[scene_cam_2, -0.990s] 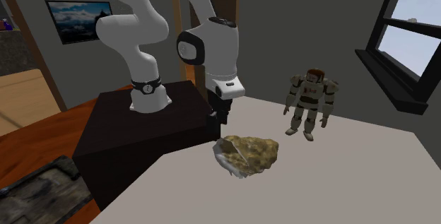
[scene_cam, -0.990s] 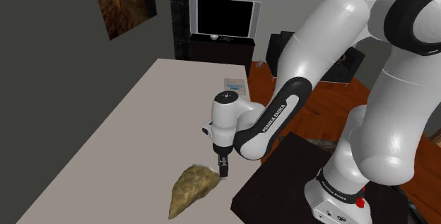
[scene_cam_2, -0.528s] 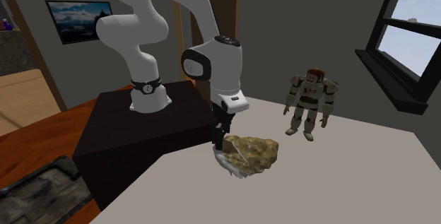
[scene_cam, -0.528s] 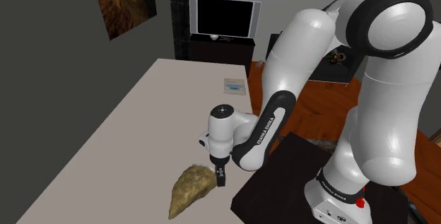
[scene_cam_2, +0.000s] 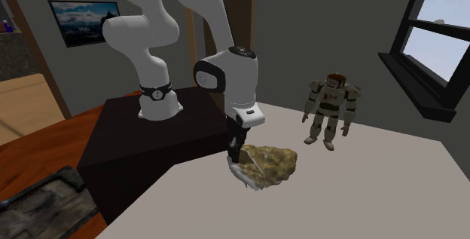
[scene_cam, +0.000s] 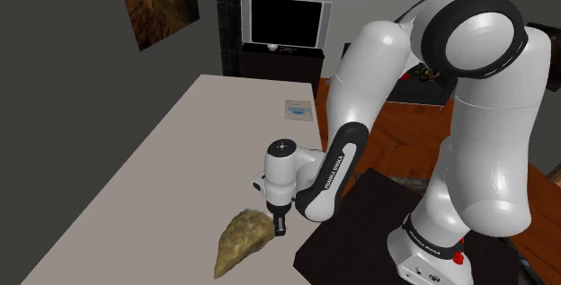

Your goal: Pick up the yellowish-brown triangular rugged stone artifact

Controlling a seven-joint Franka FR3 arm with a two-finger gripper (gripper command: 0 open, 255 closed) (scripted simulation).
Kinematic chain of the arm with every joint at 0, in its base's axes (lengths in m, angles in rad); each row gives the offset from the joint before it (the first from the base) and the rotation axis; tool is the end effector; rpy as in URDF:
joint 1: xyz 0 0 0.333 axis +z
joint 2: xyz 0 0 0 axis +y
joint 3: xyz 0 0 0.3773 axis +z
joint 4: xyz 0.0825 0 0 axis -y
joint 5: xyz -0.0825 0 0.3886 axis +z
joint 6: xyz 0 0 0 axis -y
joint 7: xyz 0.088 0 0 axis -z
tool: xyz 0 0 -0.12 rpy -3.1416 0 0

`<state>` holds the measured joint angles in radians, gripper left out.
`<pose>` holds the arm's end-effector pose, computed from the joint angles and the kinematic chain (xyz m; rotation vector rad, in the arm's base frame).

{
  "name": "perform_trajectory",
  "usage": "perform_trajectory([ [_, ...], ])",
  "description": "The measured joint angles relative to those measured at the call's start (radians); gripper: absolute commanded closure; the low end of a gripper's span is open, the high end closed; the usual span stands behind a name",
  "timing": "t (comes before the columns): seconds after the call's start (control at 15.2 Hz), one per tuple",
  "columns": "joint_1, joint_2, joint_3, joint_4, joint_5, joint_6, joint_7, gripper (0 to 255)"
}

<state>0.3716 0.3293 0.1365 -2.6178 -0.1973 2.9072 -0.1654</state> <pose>0.3760 0.2266 0.1763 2.8519 1.3075 -0.0509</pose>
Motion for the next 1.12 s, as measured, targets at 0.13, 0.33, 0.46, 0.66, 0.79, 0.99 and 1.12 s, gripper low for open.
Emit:
perform_trajectory([
  [0.13,0.000,0.000,0.000,0.000,0.000,0.000,0.000,255],
  [0.33,0.001,0.000,-0.001,0.000,-0.001,0.001,0.001,255],
  [0.46,-0.003,-0.007,0.004,-0.002,0.004,-0.005,-0.003,255],
  [0.66,-0.022,-0.052,0.027,-0.015,0.026,-0.037,-0.021,255],
  [0.79,-0.034,-0.088,0.046,-0.020,0.048,-0.067,-0.036,255],
  [0.99,-0.050,-0.143,0.069,-0.033,0.083,-0.108,-0.062,255],
  [1.12,-0.057,-0.177,0.081,-0.036,0.106,-0.138,-0.078,255],
])
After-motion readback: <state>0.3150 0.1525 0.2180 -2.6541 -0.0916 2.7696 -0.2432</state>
